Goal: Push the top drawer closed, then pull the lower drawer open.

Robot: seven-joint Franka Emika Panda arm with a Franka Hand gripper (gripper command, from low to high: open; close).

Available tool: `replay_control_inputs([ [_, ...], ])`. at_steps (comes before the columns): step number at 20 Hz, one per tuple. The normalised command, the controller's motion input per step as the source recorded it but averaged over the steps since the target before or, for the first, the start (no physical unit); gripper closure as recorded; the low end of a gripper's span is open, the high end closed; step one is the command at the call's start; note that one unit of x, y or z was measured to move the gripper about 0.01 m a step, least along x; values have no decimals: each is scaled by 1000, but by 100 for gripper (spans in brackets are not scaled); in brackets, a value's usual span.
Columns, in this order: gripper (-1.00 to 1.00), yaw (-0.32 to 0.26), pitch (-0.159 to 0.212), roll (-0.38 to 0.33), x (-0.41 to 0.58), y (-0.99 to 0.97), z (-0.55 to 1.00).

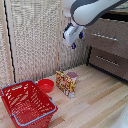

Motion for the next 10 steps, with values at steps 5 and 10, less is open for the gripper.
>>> replay_control_inputs([
  [5, -100, 145, -120, -367, 36, -127, -66],
  [10, -100, 78, -80, -375, 114, -87, 0],
])
